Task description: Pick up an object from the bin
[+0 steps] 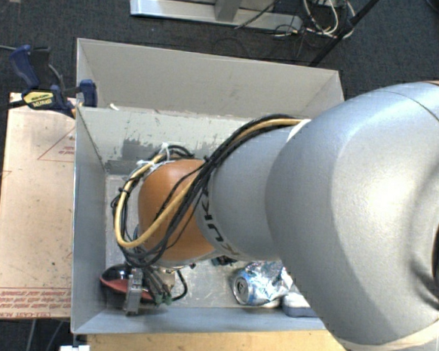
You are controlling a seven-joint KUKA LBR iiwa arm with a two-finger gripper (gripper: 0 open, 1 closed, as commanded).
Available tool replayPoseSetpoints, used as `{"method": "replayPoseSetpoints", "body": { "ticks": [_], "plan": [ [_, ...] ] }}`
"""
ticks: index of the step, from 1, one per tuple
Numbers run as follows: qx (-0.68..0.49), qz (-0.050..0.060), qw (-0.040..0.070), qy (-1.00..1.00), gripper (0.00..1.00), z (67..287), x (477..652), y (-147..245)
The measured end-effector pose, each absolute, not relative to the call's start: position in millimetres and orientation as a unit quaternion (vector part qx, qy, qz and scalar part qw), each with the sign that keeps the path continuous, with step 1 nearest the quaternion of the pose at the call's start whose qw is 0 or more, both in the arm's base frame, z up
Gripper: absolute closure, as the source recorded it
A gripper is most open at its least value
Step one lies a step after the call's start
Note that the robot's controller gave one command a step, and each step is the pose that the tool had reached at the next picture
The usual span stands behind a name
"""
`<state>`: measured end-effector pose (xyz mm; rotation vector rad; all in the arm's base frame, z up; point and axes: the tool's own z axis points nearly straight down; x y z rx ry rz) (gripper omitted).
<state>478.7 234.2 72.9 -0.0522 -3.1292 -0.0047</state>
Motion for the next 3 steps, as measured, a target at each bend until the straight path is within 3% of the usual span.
{"method": "replayPoseSetpoints", "body": {
  "ticks": [3],
  "plan": [
    [-0.017,-0.002,0.002,-1.0,1.0,123,480.9,234]
  ]
}}
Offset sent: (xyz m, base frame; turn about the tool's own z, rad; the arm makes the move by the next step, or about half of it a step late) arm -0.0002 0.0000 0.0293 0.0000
